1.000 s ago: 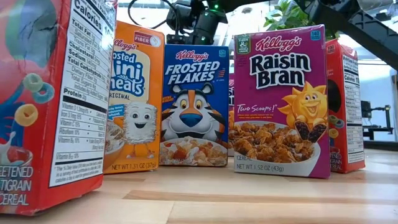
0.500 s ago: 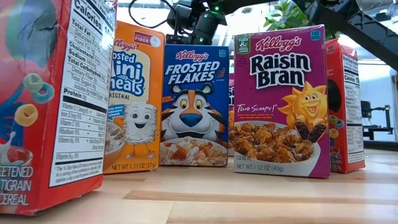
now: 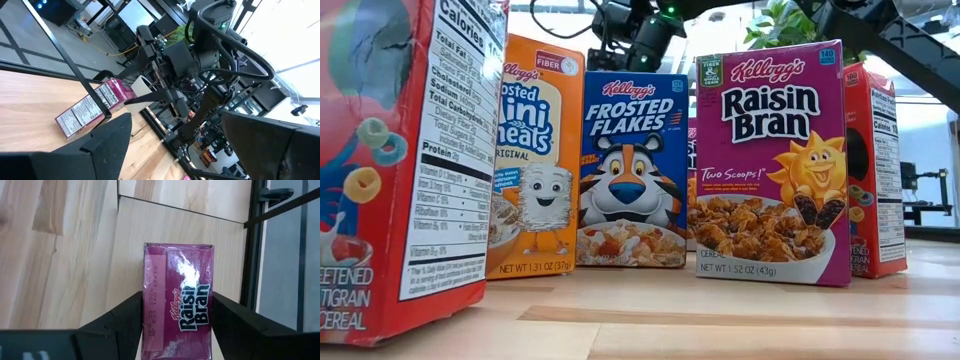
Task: Stack cereal on shelf
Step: Put the top right purple cereal box on the shelf
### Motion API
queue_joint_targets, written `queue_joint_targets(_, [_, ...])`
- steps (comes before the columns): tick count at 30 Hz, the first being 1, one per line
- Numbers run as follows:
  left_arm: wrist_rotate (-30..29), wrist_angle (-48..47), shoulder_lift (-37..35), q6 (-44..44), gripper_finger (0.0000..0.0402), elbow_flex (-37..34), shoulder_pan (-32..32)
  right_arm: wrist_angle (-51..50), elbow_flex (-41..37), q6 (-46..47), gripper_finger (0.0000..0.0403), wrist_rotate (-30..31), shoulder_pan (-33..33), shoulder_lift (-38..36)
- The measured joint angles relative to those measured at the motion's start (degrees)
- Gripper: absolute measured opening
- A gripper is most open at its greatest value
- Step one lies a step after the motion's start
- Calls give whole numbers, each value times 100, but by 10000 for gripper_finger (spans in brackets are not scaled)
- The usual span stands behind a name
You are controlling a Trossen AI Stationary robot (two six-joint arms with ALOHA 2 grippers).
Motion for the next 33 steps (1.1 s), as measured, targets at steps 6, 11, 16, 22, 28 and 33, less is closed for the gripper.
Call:
queue_joint_targets(6, [2,-3,-2,0,299,0,-1,43,0,38,241,-38,2,-41])
queue_joint_targets(11, [2,1,-2,-7,299,0,-1,49,9,48,241,-150,2,-61])
queue_joint_targets(16, [4,10,-2,-13,299,0,0,84,-16,115,241,-334,2,-61])
queue_joint_targets(22, [7,29,-1,-22,299,0,-1,22,-22,249,241,-733,-36,-32])
queue_joint_targets(28, [7,34,0,-22,299,0,0,49,-22,257,243,-740,-89,-30])
queue_joint_targets(33, [9,37,-1,-68,299,0,-2,48,-22,258,275,-736,-122,-28])
